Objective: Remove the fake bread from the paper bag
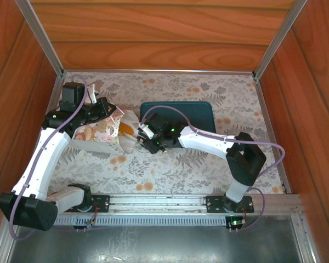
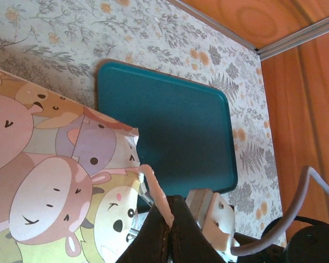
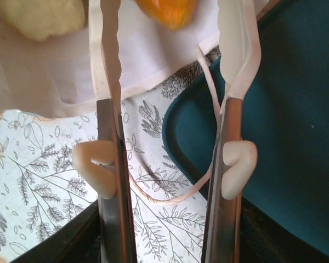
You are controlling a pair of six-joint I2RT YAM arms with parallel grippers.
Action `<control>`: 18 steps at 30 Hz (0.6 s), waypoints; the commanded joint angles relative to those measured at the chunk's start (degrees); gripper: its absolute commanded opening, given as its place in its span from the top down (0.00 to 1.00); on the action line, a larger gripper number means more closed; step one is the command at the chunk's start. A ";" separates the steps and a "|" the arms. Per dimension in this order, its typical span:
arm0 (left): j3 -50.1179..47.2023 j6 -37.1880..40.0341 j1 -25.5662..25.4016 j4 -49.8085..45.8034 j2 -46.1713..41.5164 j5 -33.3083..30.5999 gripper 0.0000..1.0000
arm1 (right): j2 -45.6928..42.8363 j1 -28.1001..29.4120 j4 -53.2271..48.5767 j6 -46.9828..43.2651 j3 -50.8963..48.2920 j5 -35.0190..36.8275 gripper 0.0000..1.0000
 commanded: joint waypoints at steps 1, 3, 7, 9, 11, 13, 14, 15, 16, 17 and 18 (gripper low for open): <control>-0.54 -0.09 0.37 -0.69 -1.08 0.96 1.00 | 1.19 0.24 -2.27 -2.29 2.18 -1.23 0.42; -0.43 0.17 0.39 -0.74 -1.18 1.03 1.00 | 1.49 0.29 -2.19 -3.81 2.39 -2.31 0.40; -0.36 0.36 0.35 -0.75 -0.72 1.43 1.00 | 2.47 0.27 -2.27 -7.05 3.18 -0.93 0.38; -0.32 0.39 0.35 -0.69 -0.58 1.73 1.00 | 3.13 0.34 -2.26 -8.81 3.99 1.31 0.38; -0.34 0.53 0.35 -0.69 -0.37 1.80 1.00 | 3.52 0.37 -1.82 -10.72 4.58 3.43 0.37; -0.25 0.61 0.35 -0.69 -0.24 1.96 1.00 | 3.48 0.54 -0.81 -12.41 4.67 6.11 0.36; -0.25 0.62 0.37 -0.69 -0.21 1.94 1.00 | 3.33 0.50 -0.23 -13.45 4.53 6.36 0.36; -0.12 0.61 0.36 -0.69 -0.22 1.98 1.00 | 3.22 0.65 0.75 -14.86 4.06 6.42 0.36; -0.10 0.71 0.35 -0.69 -0.22 1.99 1.00 | 3.11 0.75 1.49 -16.34 3.77 6.57 0.36; -0.10 0.66 0.35 -0.69 -0.22 2.03 1.00 | 2.99 1.06 2.52 -17.93 3.38 7.18 0.36; -0.02 0.70 0.36 -0.68 -0.22 2.06 1.00 | 3.13 1.46 3.73 -19.64 2.92 8.42 0.36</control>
